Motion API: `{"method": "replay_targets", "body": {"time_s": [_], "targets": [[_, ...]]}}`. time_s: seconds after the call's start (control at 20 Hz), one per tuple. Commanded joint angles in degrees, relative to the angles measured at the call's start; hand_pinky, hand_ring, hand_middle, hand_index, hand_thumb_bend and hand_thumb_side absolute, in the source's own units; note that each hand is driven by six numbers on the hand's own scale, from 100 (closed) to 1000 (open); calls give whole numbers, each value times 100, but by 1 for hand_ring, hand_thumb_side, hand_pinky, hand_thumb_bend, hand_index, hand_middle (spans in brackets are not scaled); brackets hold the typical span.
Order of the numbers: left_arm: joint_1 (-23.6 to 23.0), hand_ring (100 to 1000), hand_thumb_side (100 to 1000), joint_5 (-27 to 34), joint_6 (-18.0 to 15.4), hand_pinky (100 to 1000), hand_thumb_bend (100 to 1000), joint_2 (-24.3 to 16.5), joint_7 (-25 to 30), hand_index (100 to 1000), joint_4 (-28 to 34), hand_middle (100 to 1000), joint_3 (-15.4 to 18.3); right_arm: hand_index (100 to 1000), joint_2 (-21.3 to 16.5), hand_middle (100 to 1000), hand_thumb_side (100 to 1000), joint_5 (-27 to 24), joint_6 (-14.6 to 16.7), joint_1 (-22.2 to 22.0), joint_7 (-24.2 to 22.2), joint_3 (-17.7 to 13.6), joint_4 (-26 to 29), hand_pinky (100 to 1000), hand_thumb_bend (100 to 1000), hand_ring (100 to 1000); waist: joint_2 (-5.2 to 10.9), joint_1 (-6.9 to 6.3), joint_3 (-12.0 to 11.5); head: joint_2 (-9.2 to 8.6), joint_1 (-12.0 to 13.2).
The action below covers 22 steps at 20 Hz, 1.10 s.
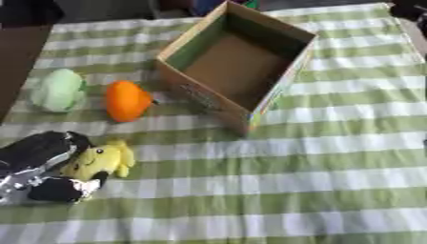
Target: Pick up objects on the table and place them in the box.
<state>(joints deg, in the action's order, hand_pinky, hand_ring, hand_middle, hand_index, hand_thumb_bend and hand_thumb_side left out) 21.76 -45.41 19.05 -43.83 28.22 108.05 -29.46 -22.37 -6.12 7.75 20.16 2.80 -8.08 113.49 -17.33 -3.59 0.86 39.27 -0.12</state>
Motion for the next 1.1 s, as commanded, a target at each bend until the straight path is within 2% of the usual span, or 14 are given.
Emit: {"method": "replay_targets", "body": {"time_s": [0.05, 0.1, 0.35, 0.55, 1.1], "targets": [[18, 716, 579, 41, 38, 566, 100, -84, -58, 736, 101, 585, 34, 848, -52, 540, 975, 2, -11, 34, -4, -37, 111, 754, 100, 735, 76, 16, -6, -28, -2], [23, 711, 557, 66, 57, 562, 100, -84, -71, 733, 134, 582, 47, 848, -49, 540, 976, 1, -13, 32, -4, -38, 111, 754, 100, 735, 76, 17, -7, -29, -3], [46, 696, 325, 170, 132, 552, 100, -93, -107, 733, 325, 577, 133, 848, -50, 539, 978, -2, -15, 20, -3, -43, 111, 754, 100, 735, 77, 21, -11, -20, -9], [93, 687, 248, 238, 168, 546, 100, -106, -94, 726, 504, 573, 226, 848, -49, 538, 978, -1, -19, 11, -7, -44, 111, 754, 100, 736, 80, 19, -21, -21, -16], [262, 639, 248, 152, 78, 510, 100, -167, -508, 689, 654, 539, 555, 849, -59, 537, 978, 1, -16, 9, -5, -48, 111, 754, 100, 736, 78, 9, -33, -11, -38]]}}
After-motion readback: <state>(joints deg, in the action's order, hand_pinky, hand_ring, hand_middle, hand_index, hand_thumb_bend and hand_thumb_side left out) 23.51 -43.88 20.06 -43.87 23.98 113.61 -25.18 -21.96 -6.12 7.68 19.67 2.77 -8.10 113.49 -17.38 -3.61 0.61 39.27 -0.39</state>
